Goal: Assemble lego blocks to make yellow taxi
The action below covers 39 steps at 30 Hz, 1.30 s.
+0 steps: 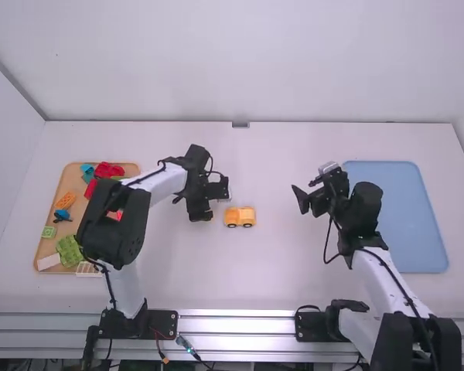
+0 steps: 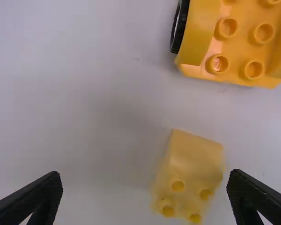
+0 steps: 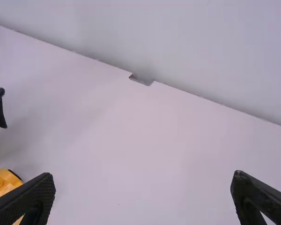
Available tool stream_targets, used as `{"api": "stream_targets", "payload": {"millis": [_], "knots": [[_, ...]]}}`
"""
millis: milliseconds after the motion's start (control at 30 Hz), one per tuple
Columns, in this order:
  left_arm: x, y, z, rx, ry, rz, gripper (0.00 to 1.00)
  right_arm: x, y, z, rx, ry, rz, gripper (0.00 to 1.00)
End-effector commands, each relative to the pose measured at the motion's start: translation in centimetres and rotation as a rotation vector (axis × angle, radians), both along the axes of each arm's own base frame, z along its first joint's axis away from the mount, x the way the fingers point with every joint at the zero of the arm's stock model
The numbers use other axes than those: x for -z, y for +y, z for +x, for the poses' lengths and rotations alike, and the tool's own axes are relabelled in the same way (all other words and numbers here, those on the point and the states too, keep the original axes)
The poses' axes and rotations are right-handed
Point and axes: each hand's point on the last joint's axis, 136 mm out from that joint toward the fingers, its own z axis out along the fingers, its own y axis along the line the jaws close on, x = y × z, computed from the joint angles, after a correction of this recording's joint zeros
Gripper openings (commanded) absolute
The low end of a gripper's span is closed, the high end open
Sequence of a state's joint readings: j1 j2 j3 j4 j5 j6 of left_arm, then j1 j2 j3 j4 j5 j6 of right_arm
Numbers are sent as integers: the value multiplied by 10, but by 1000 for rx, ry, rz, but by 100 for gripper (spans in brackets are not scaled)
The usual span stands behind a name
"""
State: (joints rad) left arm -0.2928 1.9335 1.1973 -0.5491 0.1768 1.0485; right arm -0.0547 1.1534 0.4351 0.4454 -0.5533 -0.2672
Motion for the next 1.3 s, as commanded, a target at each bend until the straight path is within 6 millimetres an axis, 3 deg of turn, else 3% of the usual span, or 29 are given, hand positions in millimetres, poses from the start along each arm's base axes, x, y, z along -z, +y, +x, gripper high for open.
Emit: {"api": "stream_targets", "payload": {"millis": [0,167,367,400,433,533,633,700,767,800,833,900,1067,1200,1233,1267], "knots": [[12,5,-15,19,35,16,92,-6,7,-8,-66,-7,41,99],[23,9,-20,13,26,30,80,-6,6,-8,-67,-8,45,99],[24,7,-20,-14,30,17,64,-8,15,-10,-93,-17,42,98],[23,7,-16,-46,23,11,37,-9,18,-10,-101,-25,42,99],[23,6,-15,-64,21,8,27,-11,19,-10,-106,-31,41,99],[23,10,-13,-158,27,21,16,-16,23,-9,-117,-56,39,99],[23,14,-11,-295,46,24,28,-23,25,-8,-125,-93,36,99],[23,14,-10,-369,58,14,31,-27,26,-7,-128,-112,34,99],[22,11,-7,-525,79,-23,22,-35,29,-5,-135,-151,31,99],[21,12,-3,-715,99,-53,11,-39,29,-4,-135,-174,30,100],[21,12,-3,-734,101,-55,11,-40,29,-4,-135,-177,29,99],[21,13,-2,-948,136,-82,2,-43,28,-3,-133,-193,27,99],[21,14,4,-1348,193,-155,2,-43,28,-3,-134,-193,28,99],[21,12,-2,-1920,347,-245,2,-41,28,-4,-134,-181,29,99],[22,11,-4,-2072,395,-265,4,-40,28,-4,-134,-179,29,99],[22,13,-5,-2195,430,-278,16,-40,28,-4,-134,-179,29,99]]}}
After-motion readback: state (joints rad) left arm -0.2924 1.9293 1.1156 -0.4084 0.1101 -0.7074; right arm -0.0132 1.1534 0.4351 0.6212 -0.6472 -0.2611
